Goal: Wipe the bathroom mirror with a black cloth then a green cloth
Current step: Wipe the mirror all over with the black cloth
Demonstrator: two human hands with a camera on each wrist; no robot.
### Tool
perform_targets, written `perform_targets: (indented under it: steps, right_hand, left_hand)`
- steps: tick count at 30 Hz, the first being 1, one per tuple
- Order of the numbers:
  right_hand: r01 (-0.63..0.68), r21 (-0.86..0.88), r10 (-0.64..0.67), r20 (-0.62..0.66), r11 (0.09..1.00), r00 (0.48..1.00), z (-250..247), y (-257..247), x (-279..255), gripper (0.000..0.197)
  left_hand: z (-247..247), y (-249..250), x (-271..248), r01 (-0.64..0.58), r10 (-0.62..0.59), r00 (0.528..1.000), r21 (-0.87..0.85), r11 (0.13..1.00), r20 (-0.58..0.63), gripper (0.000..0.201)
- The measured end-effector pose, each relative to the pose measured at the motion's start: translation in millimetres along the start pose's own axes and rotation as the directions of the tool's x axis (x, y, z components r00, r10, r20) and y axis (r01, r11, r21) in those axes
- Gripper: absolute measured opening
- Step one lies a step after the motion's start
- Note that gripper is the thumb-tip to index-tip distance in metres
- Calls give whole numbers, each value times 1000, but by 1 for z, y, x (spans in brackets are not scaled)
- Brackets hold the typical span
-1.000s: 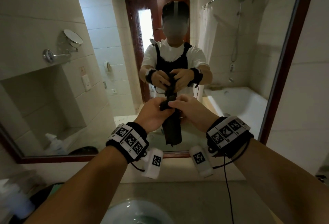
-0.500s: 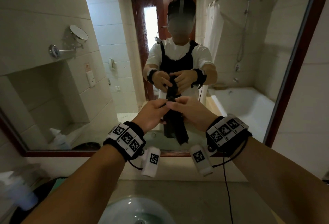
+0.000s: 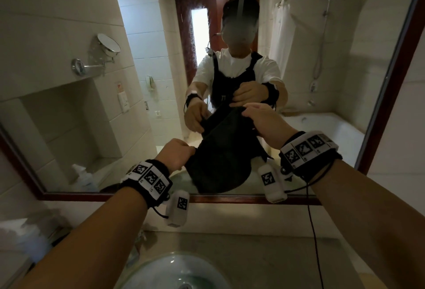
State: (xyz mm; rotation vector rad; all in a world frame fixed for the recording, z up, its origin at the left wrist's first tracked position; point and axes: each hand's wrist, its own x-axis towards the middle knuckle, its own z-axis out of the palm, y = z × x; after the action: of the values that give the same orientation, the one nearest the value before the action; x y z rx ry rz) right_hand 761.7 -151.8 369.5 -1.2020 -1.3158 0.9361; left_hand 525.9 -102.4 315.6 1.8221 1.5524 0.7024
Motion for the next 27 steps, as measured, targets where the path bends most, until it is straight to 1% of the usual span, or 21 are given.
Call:
perform_targets:
  steps: [1, 2, 3, 4, 5, 6, 7, 8, 10, 13, 15, 16, 17, 18, 19, 20, 22, 23, 25, 27]
  right_hand:
    - [15, 12, -15, 43, 1000, 999, 2, -3, 0, 24]
    - [25, 20, -27, 91, 999, 995, 4, -7, -1, 21]
    - [38, 15, -40, 136, 999, 990, 7, -11, -3, 20]
    - [57, -2, -55, 174, 998, 983, 9, -15, -4, 19]
    - [80, -28, -73, 198, 996, 978, 12, -17, -5, 17]
    - [102, -57, -88, 212, 993, 973, 14, -20, -6, 16]
    - [116, -81, -96, 217, 990, 972, 15, -21, -6, 17]
    - [116, -86, -96, 212, 989, 972, 15, -21, -6, 16]
    - [97, -53, -85, 193, 994, 977, 13, -18, -6, 16]
    - [65, -31, -57, 202, 997, 978, 2, -10, -8, 16]
    - [74, -68, -61, 176, 995, 982, -6, -1, -7, 19]
    - [98, -134, -78, 143, 986, 987, -11, 4, -5, 21]
    - [132, -235, -111, 102, 963, 989, -16, 11, -2, 22]
    - [158, -354, -144, 65, 922, 987, -21, 19, 0, 25]
    - [159, -461, -164, 28, 873, 986, -26, 29, 2, 27]
    - [126, -530, -155, -11, 839, 988, -30, 38, 2, 29]
    - [17, -563, -67, -67, 826, 995, -37, 57, -2, 34]
    - [-30, -556, -10, -68, 830, 998, -38, 64, -6, 35]
    - [-93, -556, 82, -45, 826, 996, -35, 70, -18, 34]
    - [-178, -525, 213, 6, 832, 977, -30, 70, -29, 34]
  left_hand:
    - [2, -2, 1, -6, 6, 1000, 55, 998, -4, 28]
    - [5, -4, 2, -18, 17, 1000, 37, 999, 8, 26]
    - [9, -3, 1, -39, 41, 998, -44, 998, 39, 32]
    - [13, -2, 1, -77, 91, 992, -155, 985, 83, 46]
    - [17, 0, 0, -123, 161, 979, -261, 957, 126, 59]
    - [22, 3, -2, -161, 225, 960, -332, 930, 165, 65]
    - [26, 7, -3, -197, 287, 937, -378, 905, 201, 64]
    - [30, 11, -5, -229, 339, 913, -401, 887, 229, 59]
    - [35, 20, -11, -253, 376, 889, -401, 880, 263, 47]
    - [39, 26, -17, -231, 353, 885, -371, 899, 305, 31]
    - [39, 28, -19, -173, 313, 884, -380, 909, 346, 27]
    - [38, 30, -21, -126, 287, 883, -402, 907, 372, 26]
    - [38, 32, -22, -67, 257, 881, -432, 899, 397, 26]
    - [39, 35, -23, -6, 225, 881, -464, 886, 417, 26]
    - [39, 37, -24, 44, 199, 884, -500, 865, 423, 27]
    - [39, 40, -24, 78, 183, 890, -534, 842, 419, 28]
    - [39, 47, -25, 114, 165, 899, -581, 806, 405, 26]
    - [39, 49, -25, 125, 159, 904, -600, 790, 397, 25]
    - [35, 55, -24, 144, 132, 923, -641, 754, 363, 22]
    - [32, 60, -22, 172, 101, 936, -688, 705, 337, 19]
